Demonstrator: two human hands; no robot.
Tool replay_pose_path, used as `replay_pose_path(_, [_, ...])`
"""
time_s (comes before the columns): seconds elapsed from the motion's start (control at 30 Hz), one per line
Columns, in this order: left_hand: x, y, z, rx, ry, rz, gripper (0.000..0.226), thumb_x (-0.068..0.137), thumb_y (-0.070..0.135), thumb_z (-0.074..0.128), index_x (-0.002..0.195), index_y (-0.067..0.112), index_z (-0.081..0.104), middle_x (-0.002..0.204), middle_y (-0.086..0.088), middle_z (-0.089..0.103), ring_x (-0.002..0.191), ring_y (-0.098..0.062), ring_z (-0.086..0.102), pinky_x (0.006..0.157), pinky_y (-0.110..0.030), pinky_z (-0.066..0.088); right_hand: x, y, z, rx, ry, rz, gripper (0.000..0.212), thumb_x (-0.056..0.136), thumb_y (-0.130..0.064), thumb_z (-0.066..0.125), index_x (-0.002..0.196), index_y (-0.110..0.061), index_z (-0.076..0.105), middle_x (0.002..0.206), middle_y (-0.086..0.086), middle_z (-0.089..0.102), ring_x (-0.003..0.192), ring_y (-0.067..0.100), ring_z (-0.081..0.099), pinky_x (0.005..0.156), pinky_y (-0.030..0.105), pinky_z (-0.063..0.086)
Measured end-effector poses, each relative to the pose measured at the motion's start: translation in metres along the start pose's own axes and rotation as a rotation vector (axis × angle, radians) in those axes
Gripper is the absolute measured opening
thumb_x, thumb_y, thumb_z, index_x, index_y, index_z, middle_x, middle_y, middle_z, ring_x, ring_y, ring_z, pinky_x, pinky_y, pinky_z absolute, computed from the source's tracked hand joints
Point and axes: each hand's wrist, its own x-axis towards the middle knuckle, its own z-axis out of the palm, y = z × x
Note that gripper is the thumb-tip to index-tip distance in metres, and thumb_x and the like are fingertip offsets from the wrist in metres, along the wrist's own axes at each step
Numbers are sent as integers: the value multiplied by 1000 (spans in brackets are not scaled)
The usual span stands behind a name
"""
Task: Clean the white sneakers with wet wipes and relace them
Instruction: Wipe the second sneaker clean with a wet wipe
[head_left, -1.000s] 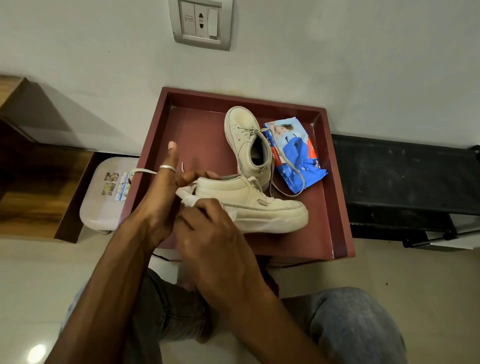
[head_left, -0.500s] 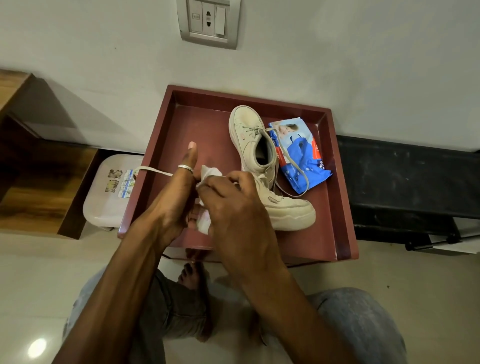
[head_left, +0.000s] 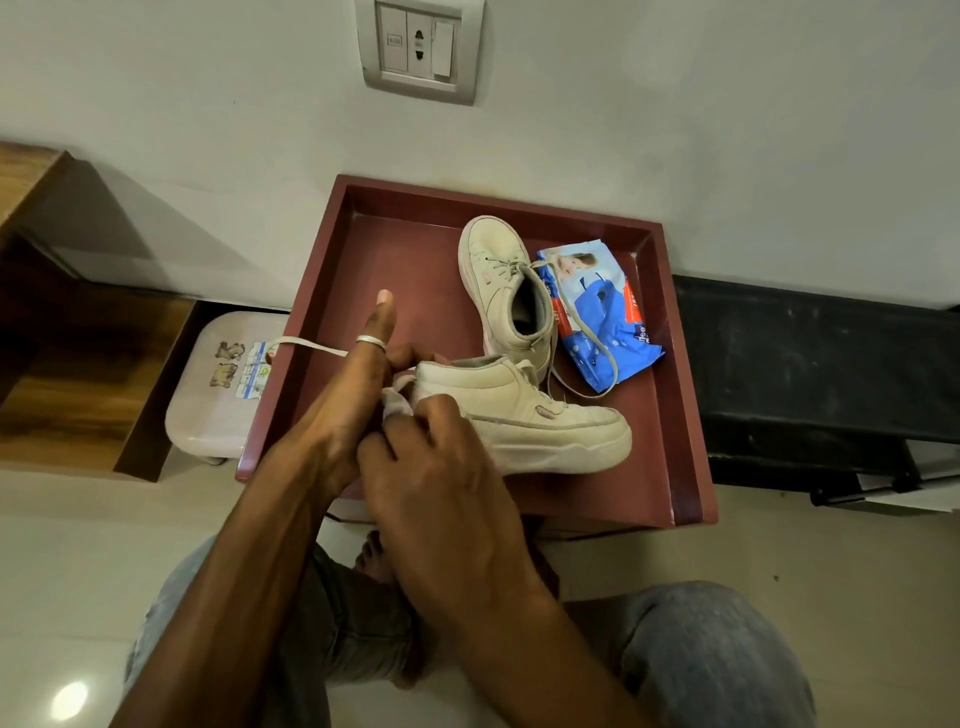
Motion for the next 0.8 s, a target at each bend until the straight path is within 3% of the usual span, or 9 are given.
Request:
replay_pose_path(0.1, [-2, 2, 3, 10, 11, 15, 77, 91, 79, 34, 74, 20, 80, 91, -9, 74, 85, -25, 67, 92, -41, 49, 3, 13, -3, 48, -35, -3, 29, 83, -14, 60, 110, -13, 67, 111, 5, 66, 104, 25, 50, 88, 35, 49])
replay_pose_path(0.2, [-3, 0, 1, 50, 10, -14, 74, 85, 85, 36, 78, 24, 77, 101, -14, 69, 97, -32, 62, 92, -52, 46, 14, 32, -10, 87, 137, 85, 30, 83, -11, 58, 111, -9, 70, 109, 4, 68, 98, 25, 52, 82, 32, 50])
replay_pose_path(0.3, [-4, 2, 4, 20, 32, -7, 75, 89, 80, 37, 91, 16, 77, 110, -21, 72, 101, -32, 63, 106, -52, 45, 3, 13, -4, 61, 49, 18, 25, 83, -11, 57, 105, -12, 68, 109, 5, 67, 99, 25, 50, 84, 36, 49])
replay_pose_path(0.4, [-5, 4, 5, 5, 42, 12, 80, 92, 77, 35, 101, 5, 70, 113, -28, 66, 106, -38, 66, 102, -49, 49, -11, -1, 1, 57, -27, -36, 26, 83, -20, 55, 103, -15, 70, 114, 8, 68, 101, 23, 52, 83, 32, 50])
replay_pose_path(0.5, [-3, 2, 3, 55, 45, 24, 82, 90, 81, 31, 97, 10, 74, 123, -27, 65, 112, -38, 67, 102, -52, 50, -15, 2, 2, 76, -41, -87, 24, 79, -19, 67, 102, -12, 72, 113, 7, 70, 96, 24, 54, 79, 33, 52])
replay_pose_path(0.63, [0, 0, 2, 86, 69, 5, 87, 89, 82, 31, 100, 8, 75, 117, -20, 72, 114, -35, 67, 101, -48, 52, -15, 18, -13, 157, -69, -33, 34, 77, -12, 64, 110, -13, 71, 96, -1, 69, 89, 19, 51, 66, 25, 44])
replay_pose_path(0.73, [2, 1, 1, 139, 88, -14, 82, 88, 85, 25, 85, 24, 80, 101, -10, 77, 97, -29, 71, 94, -47, 53, -18, 36, -27, 124, -94, 23, 15, 62, -13, 70, 76, -18, 71, 73, -6, 65, 82, 18, 55, 54, 21, 29])
replay_pose_path(0.8, [5, 0, -1, 177, 98, -26, 83, 84, 89, 24, 93, 27, 78, 103, -8, 77, 96, -27, 70, 88, -50, 54, -19, 51, -27, 90, -105, 85, 11, 63, -11, 68, 69, -19, 71, 70, -7, 64, 84, 17, 56, 49, 23, 36])
